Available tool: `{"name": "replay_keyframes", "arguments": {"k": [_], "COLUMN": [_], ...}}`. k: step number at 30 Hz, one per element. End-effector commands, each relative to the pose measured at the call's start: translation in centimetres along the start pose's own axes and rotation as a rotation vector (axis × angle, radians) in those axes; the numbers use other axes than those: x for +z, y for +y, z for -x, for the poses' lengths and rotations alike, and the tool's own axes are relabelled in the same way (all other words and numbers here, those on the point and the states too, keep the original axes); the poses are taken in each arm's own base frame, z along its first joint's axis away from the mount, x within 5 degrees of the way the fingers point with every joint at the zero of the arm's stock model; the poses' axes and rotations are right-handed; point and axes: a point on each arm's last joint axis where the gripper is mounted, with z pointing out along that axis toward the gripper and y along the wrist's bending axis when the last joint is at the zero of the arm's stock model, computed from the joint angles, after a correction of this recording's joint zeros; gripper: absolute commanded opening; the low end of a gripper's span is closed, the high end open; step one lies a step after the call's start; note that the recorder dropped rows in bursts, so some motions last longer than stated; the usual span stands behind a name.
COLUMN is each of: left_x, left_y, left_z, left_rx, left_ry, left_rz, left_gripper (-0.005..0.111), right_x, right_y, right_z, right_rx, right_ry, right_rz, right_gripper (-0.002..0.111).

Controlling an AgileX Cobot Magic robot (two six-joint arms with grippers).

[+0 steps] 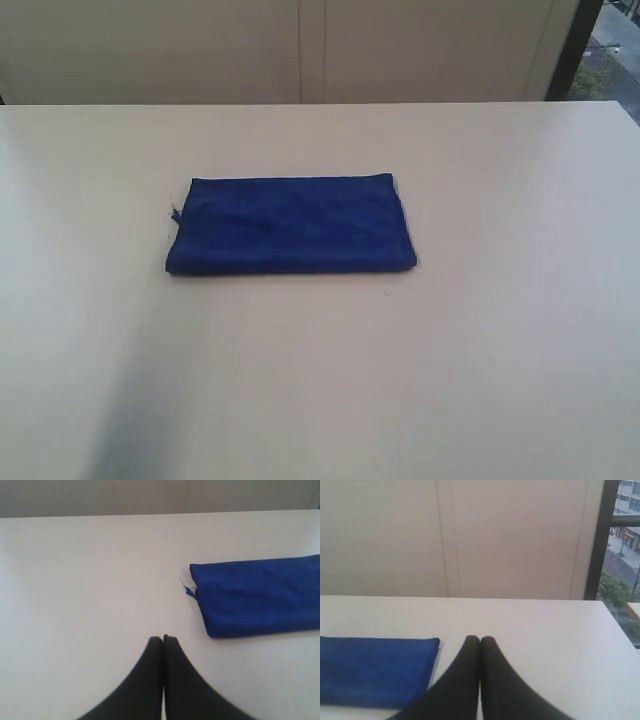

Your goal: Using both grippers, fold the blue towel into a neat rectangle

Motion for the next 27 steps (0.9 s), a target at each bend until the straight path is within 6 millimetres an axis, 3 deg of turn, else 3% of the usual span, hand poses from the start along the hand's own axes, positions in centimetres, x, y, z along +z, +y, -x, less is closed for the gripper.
{"name": "replay_keyframes", "arguments": {"k": [1, 27], "left_x": [-0.08, -0.08], "left_y": [-0.06, -0.07], "left_z": [-0.54, -0.56], "left_rx": [-0.001, -0.001], "left_ry": [0.033, 0.035], "left_rz": [-0.008, -0.008], "left_gripper": [0.000, 0.000], "right_x": [-0.50, -1.11], "right_y": [0.06, 0.15], "right_z": [-0.90, -1.17], "right_rx": [-0.009, -0.011], "right_ry": [0.062, 0.065], "right_rz": [0.005, 0.013], "right_gripper": [0.000, 0.000]}}
